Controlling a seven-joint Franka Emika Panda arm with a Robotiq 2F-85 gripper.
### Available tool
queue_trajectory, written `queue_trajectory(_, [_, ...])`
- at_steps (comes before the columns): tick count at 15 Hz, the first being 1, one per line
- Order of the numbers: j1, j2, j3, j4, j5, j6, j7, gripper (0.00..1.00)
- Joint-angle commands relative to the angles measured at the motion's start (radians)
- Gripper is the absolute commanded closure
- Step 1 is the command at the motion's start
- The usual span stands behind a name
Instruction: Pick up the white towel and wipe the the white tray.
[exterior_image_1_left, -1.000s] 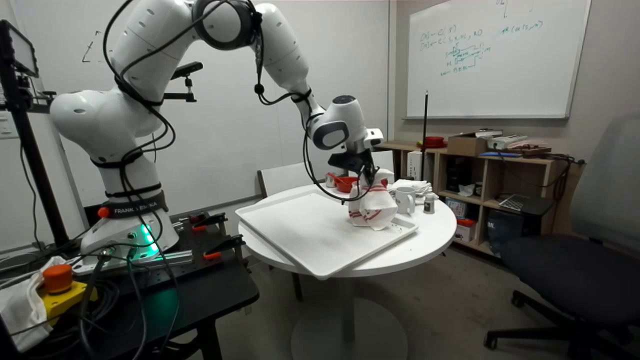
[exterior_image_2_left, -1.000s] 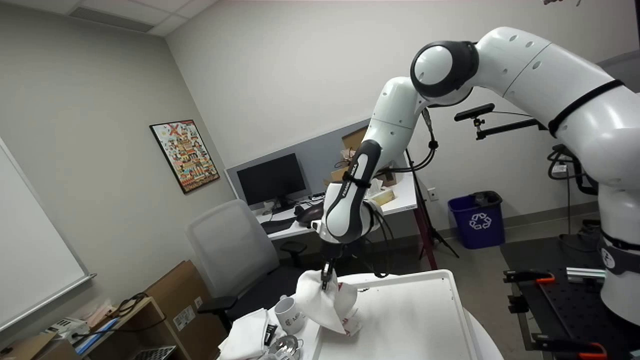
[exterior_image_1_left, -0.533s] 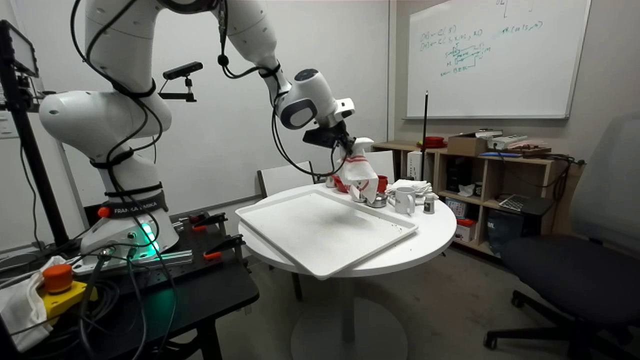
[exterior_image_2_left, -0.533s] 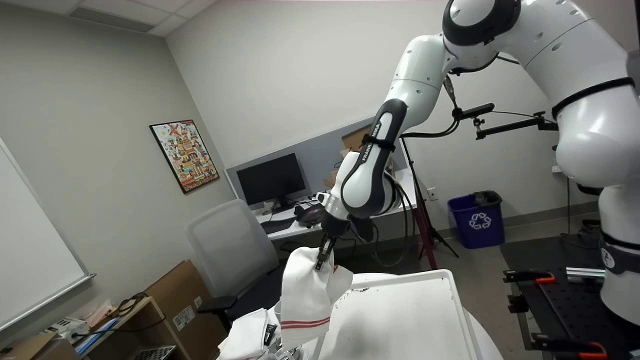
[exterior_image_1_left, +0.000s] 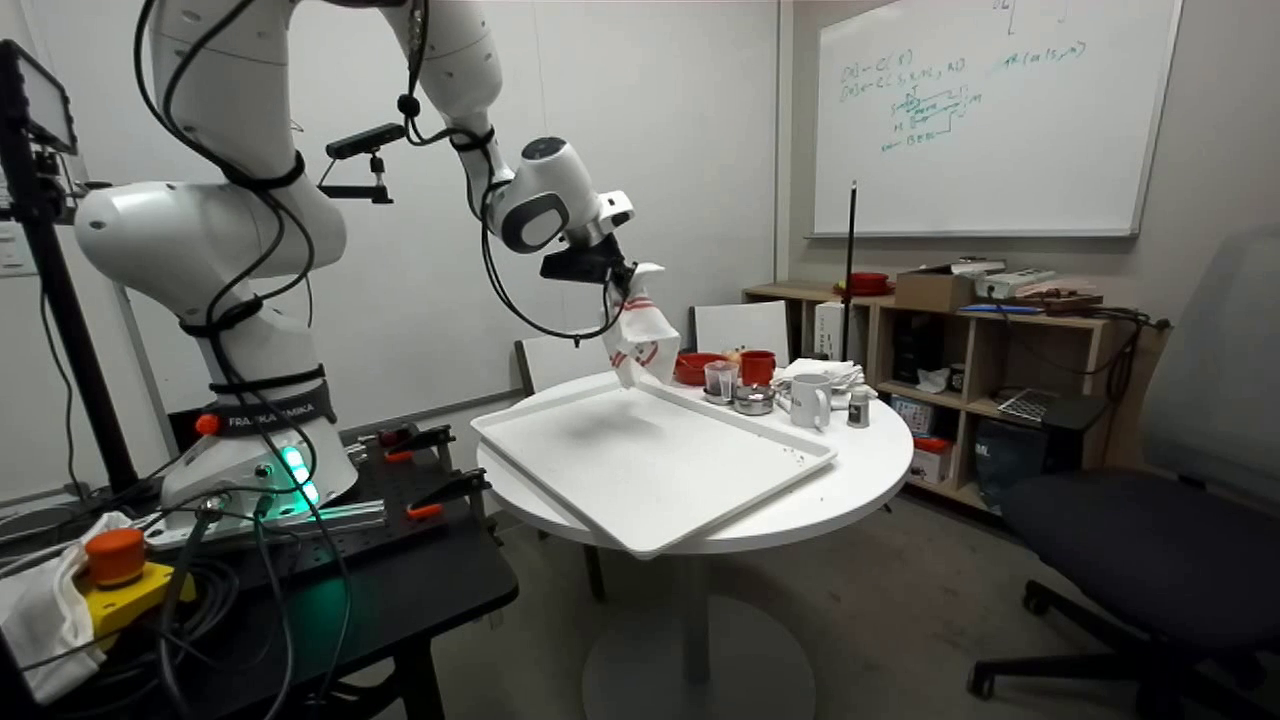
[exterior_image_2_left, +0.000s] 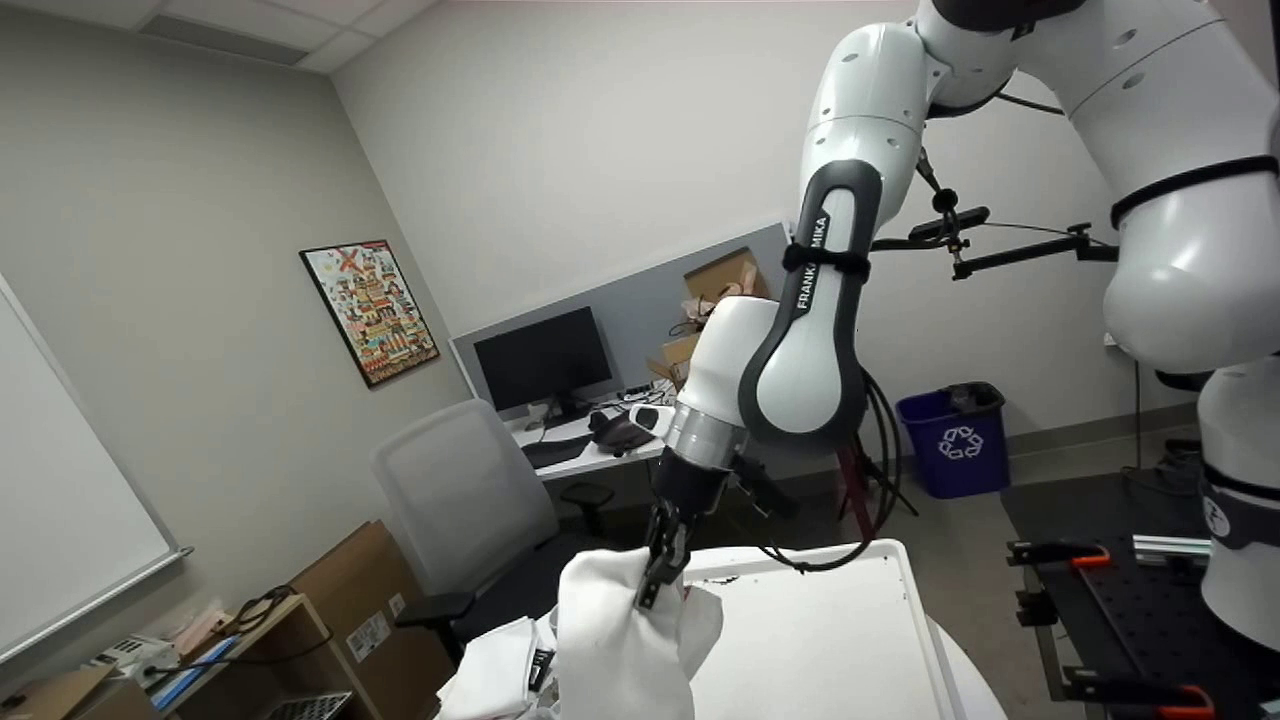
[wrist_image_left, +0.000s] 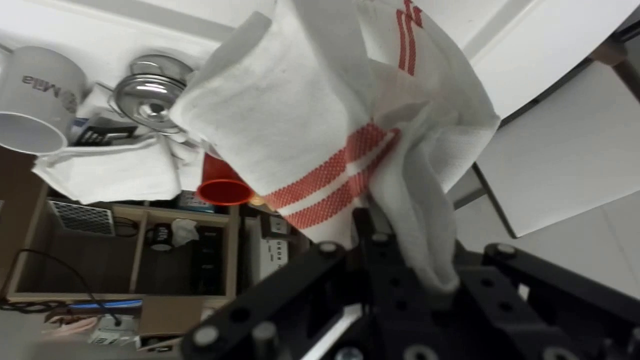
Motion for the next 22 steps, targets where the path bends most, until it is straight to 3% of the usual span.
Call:
queue_trajectory(1, [0.123, -0.028, -0.023, -0.011, -0.007, 0.004, -0.024, 0.98])
queue_trajectory(5, [0.323, -0.007, -0.124, 0.035, -0.006, -0.043, -0.055, 0.98])
queue_trajectory(9, [0.548, 0.017, -0.267, 0.108, -0.019, -0.077, -0.104, 0.98])
queue_trajectory(10, [0.627, 0.022, -0.352, 0.136, -0.146, -0.08, -0.003, 0.98])
queue_trajectory(11, [0.672, 0.038, -0.365, 0.167, -0.058, -0.098, -0.101, 0.98])
queue_trajectory(12, [0.738, 0.053, -0.441, 0.199, -0.188, -0.105, 0.002, 0.98])
queue_trajectory(14, [0.835, 0.105, -0.521, 0.281, -0.242, -0.139, 0.016, 0.98])
queue_trajectory(16, [0.903, 0.17, -0.577, 0.366, -0.286, -0.173, 0.023, 0.98])
queue_trajectory(17, [0.922, 0.208, -0.581, 0.408, -0.252, -0.197, -0.028, 0.98])
queue_trajectory(18, [0.937, 0.248, -0.594, 0.452, -0.301, -0.219, 0.003, 0.98])
queue_trajectory(22, [0.983, 0.389, -0.614, 0.619, -0.308, -0.333, -0.036, 0.98])
